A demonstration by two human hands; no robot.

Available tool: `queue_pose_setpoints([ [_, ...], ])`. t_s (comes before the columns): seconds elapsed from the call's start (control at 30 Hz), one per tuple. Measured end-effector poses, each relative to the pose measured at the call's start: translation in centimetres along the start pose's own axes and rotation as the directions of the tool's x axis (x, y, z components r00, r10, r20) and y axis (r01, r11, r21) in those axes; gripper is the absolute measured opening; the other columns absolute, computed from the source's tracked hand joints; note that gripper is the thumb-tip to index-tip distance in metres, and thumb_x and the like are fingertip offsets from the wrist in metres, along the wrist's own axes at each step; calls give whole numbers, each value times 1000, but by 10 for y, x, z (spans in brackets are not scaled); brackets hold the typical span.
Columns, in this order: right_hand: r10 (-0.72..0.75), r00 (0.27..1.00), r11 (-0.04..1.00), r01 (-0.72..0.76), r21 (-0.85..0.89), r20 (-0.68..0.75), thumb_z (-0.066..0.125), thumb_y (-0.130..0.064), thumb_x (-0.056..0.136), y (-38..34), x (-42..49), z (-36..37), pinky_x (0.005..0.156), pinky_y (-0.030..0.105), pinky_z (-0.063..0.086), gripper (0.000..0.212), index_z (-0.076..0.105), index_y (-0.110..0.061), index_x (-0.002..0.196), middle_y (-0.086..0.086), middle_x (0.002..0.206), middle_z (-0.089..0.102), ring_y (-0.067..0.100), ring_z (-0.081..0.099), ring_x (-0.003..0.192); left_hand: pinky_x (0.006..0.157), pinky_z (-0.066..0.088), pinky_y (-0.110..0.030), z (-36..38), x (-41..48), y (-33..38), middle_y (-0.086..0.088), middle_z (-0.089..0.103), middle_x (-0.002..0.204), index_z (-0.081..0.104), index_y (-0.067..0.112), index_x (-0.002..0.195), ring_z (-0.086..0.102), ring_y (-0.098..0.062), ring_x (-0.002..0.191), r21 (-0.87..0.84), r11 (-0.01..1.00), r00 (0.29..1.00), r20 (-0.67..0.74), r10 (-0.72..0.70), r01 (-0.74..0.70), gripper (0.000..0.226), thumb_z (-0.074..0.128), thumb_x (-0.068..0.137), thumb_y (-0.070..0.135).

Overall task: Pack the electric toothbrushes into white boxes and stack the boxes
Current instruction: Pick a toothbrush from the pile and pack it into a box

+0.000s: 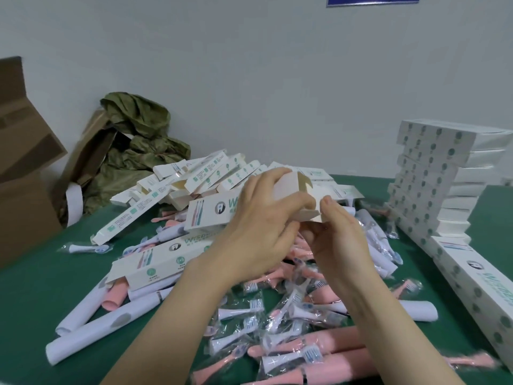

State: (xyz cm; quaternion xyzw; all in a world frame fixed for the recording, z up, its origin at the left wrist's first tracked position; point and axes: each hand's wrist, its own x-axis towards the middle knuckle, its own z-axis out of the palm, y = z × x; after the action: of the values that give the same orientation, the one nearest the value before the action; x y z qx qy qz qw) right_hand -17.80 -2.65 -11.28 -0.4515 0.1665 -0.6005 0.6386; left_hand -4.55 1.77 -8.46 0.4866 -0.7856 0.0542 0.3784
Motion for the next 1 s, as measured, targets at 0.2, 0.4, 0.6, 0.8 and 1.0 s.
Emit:
queue_pose_setpoints([
  [0.2, -48, 976, 999, 49, -1, 213, 41, -17, 98, -2, -2, 11, 72, 27, 56, 34, 72, -18, 83, 3, 83, 70, 14, 67, 74, 89, 38, -37, -20, 19, 15, 2, 52, 95, 53, 31, 84, 45, -18, 99, -120, 986, 969, -205, -139, 116, 22, 37, 91, 45],
  [0.4, -2, 993, 1000, 2, -6, 118, 52, -25, 88, -7, -1, 2, 70, 23, 54, 24, 67, -12, 74, 5, 74, 60, 15, 59, 70, 99, 37, -41, -21, 9, 6, 13, 46, 109, 55, 39, 111, 42, -10, 111, -40, 994, 995, 5, -99, 99, 37, 65, 77, 45],
  [0.6, 52, 994, 999, -52, -1, 95, 44, -14, 98, -3, 3, 7, 76, 31, 56, 25, 65, 0, 97, 18, 91, 66, 34, 61, 89, 95, 40, -44, -35, 13, -4, 6, 49, 111, 58, 29, 120, 46, -20, 107, 94, 995, 998, 56, 17, -22, 52, 68, 71, 44],
  [0.8, 126, 968, 992, -125, -18, 217, 43, -15, 100, -7, 2, 7, 76, 22, 56, 22, 62, -4, 99, 6, 86, 71, 15, 70, 79, 88, 42, -48, -36, 20, -16, -5, 62, 110, 61, 15, 118, 56, -31, 101, 357, 923, 986, 129, 105, -145, 52, 67, 73, 40],
  [1.0, 674, 634, 326, 205, -923, 379, 83, -21, 69, -34, -36, -7, 88, 18, 46, 54, 53, -28, 113, -15, 109, 56, -1, 54, 95, 84, 40, -46, -40, 3, -32, -8, 63, 109, 63, 12, 112, 54, -34, 98, 434, 901, 997, -50, 51, -25, 46, 77, 71, 29],
])
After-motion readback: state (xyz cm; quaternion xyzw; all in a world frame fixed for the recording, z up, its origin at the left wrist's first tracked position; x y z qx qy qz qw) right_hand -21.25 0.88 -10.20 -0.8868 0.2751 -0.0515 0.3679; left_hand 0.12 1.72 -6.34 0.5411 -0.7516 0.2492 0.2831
